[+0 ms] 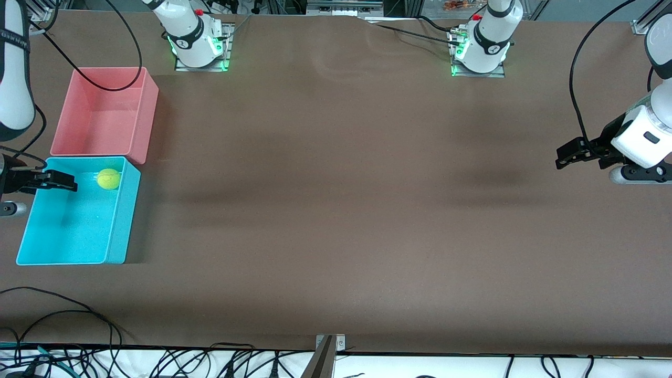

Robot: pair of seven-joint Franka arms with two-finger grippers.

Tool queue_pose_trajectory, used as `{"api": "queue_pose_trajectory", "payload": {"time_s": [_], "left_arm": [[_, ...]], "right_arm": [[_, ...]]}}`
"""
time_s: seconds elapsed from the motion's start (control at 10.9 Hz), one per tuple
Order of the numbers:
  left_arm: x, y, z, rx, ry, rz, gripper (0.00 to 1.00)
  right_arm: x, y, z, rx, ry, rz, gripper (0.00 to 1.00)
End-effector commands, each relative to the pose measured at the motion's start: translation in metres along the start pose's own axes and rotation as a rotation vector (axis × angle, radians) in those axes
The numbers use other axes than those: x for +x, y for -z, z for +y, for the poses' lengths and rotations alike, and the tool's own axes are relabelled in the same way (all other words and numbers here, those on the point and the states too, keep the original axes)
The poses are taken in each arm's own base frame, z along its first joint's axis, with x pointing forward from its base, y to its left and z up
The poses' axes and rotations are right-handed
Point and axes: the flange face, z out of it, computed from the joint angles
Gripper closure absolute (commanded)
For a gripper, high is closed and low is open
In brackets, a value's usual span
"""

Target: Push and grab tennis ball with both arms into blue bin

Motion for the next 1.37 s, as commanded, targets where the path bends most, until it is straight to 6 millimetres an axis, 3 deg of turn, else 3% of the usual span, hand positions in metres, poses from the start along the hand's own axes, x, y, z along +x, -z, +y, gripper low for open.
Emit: {"api": "queue_pose_trajectory", "payload": {"time_s": [0.0, 0.09, 0.37, 0.55, 0.73, 0.82, 0.91, 1.0, 1.1, 1.28], "left_arm": [[0.000, 0.004, -0.004, -0.015, 0.021, 0.005, 0.00], [0.001, 0.003, -0.002, -0.013, 0.036, 0.003, 0.00], [0.001, 0.003, 0.002, -0.014, 0.035, 0.003, 0.00], [0.001, 0.002, 0.007, -0.014, 0.038, 0.001, 0.00], [0.001, 0.002, 0.006, -0.014, 0.038, 0.001, 0.00], [0.001, 0.002, 0.004, -0.014, 0.037, 0.000, 0.00], [0.000, 0.003, 0.002, -0.014, 0.036, 0.001, 0.00], [0.000, 0.003, 0.002, -0.014, 0.036, 0.001, 0.00], [0.001, 0.003, -0.001, -0.014, 0.038, 0.001, 0.00], [0.001, 0.004, 0.001, -0.014, 0.041, 0.003, 0.00]], "right_arm": [[-0.009, 0.035, -0.013, -0.030, -0.020, 0.009, 0.00], [-0.011, 0.060, -0.011, -0.011, -0.030, 0.017, 0.00], [-0.025, 0.076, -0.005, 0.045, -0.052, -0.057, 0.00], [-0.028, 0.102, -0.010, 0.041, -0.044, -0.037, 0.00], [-0.049, 0.139, -0.015, 0.032, -0.046, 0.016, 0.00], [-0.065, 0.146, -0.022, 0.024, -0.045, 0.022, 0.00], [-0.084, 0.149, -0.046, 0.012, -0.017, 0.030, 0.00], [-0.087, 0.142, -0.075, 0.002, 0.021, 0.041, 0.00], [-0.085, 0.142, -0.083, 0.001, 0.033, 0.063, 0.00], [-0.093, 0.148, -0.079, 0.041, 0.025, 0.064, 0.00]]}}
